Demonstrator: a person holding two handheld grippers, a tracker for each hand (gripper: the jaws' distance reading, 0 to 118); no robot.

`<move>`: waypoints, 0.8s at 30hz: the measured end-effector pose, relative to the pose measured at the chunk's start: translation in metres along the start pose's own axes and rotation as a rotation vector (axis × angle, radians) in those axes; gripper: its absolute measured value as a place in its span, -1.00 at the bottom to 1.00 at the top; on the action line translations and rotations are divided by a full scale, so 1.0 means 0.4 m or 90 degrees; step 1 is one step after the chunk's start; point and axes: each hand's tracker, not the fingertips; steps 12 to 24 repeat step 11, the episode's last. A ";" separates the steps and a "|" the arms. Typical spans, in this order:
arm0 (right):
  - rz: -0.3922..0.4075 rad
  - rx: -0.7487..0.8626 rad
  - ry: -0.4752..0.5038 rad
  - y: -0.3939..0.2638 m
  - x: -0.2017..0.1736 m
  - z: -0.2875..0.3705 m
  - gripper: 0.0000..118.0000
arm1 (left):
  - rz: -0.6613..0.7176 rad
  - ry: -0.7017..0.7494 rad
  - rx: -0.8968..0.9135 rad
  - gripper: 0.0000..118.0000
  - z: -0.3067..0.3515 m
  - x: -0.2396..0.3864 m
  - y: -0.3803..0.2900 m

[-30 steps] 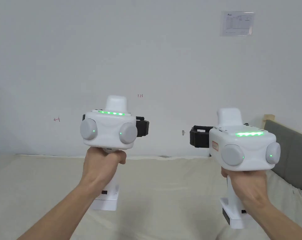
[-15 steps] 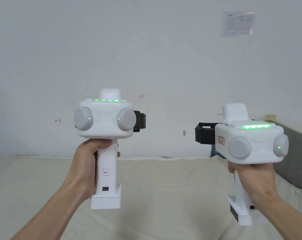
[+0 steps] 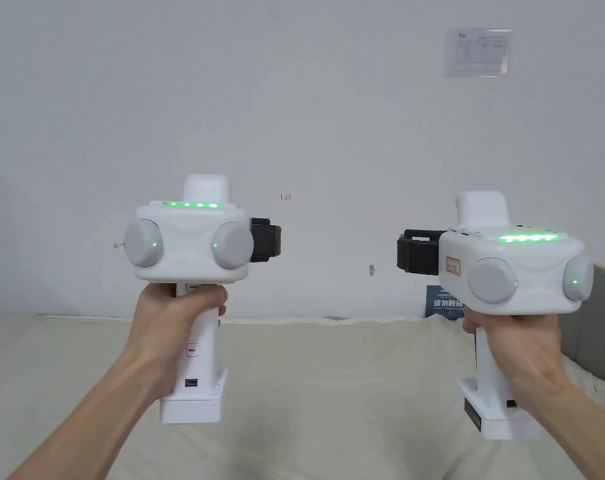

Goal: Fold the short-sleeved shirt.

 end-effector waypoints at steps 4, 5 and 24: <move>0.006 0.003 0.003 0.008 -0.011 -0.002 1.00 | -0.001 -0.025 0.004 1.00 0.011 -0.019 0.000; 0.006 0.004 0.003 0.010 -0.014 -0.002 1.00 | 0.000 -0.014 0.010 1.00 0.017 -0.020 -0.003; 0.011 0.003 0.008 0.014 -0.031 0.003 1.00 | 0.015 -0.018 0.006 1.00 0.033 -0.038 -0.001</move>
